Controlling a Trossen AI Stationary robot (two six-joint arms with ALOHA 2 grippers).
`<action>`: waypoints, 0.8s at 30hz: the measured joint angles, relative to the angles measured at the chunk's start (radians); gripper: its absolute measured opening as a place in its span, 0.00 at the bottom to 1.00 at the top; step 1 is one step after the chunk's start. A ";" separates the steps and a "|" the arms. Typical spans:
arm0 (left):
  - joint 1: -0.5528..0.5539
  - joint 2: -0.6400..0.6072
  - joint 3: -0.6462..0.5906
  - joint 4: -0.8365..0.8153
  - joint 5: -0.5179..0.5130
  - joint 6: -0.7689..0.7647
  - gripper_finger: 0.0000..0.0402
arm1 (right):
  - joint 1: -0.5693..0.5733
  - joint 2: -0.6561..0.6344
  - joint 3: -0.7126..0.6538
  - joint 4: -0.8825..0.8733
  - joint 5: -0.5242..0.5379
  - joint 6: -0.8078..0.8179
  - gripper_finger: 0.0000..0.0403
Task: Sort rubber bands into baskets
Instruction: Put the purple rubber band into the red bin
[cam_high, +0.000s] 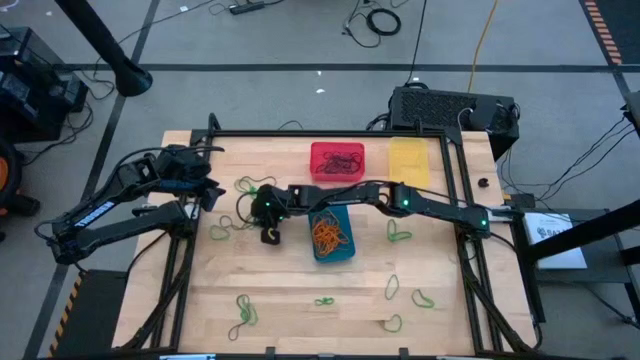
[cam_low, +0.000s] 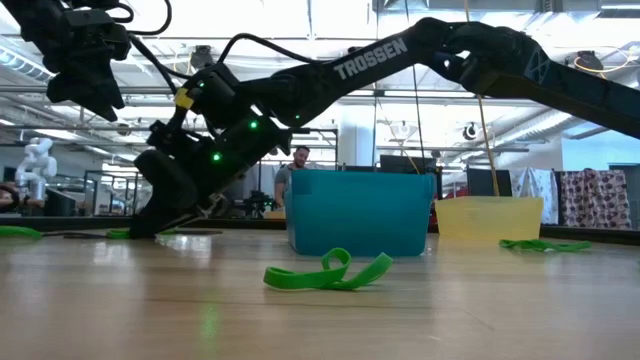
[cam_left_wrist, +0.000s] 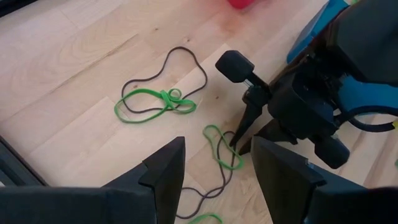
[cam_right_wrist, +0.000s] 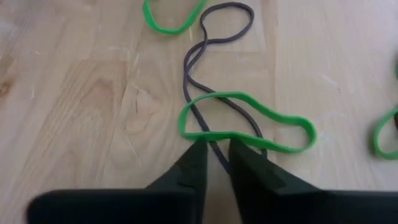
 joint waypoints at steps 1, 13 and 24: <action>0.000 0.000 0.000 0.000 0.000 0.000 0.48 | 0.000 -0.001 0.000 -0.012 0.000 -0.001 0.12; 0.000 0.000 0.000 0.004 -0.028 0.000 0.48 | 0.015 -0.092 0.024 -0.081 -0.087 0.003 0.00; 0.000 0.000 0.000 0.024 -0.053 0.001 0.48 | 0.016 -0.241 0.026 0.002 -0.085 -0.004 0.00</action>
